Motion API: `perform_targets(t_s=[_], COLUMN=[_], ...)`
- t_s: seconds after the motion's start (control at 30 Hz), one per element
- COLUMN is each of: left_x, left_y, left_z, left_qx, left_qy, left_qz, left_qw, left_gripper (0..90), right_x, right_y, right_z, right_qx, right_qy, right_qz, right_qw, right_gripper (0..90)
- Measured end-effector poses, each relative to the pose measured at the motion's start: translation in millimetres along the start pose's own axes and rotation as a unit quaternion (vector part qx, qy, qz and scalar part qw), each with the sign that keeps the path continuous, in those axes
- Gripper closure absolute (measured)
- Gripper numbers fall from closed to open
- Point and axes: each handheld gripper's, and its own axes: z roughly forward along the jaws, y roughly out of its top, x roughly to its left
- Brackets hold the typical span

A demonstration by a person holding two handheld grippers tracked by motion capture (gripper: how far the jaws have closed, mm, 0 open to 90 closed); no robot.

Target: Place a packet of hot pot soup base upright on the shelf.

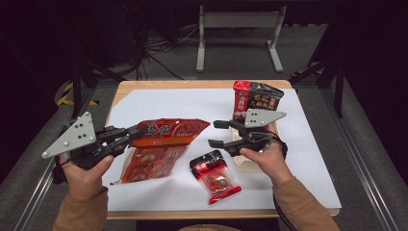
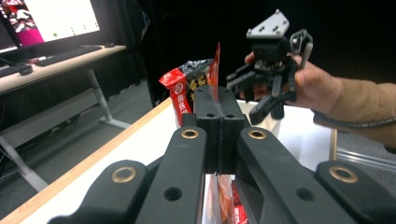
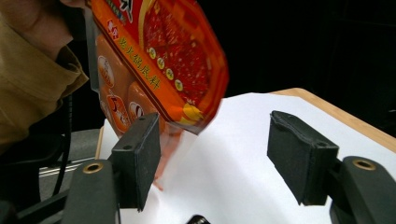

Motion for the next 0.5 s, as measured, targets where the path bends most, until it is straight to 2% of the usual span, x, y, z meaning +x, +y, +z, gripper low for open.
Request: perform_targets(t_s=[0.27, 0.5], left_x=[-1.5, -1.3], left_y=[-0.2, -2.7], left_z=[7.5, 14.3], left_qx=[-0.009, -0.018], left_qy=[-0.012, -0.020], left_qz=[-0.004, -0.007], left_qw=[0.9999, 0.9996], left_gripper=[90.0, 90.0], right_x=[5.0, 6.7], right_y=[-1.8, 1.7], right_z=[24.3, 36.3], right_qx=[-0.013, -0.034], right_qy=[0.037, 0.059], right_qz=[0.006, 0.011], right_qw=[0.9992, 0.9976], right_gripper=[34.4, 36.0])
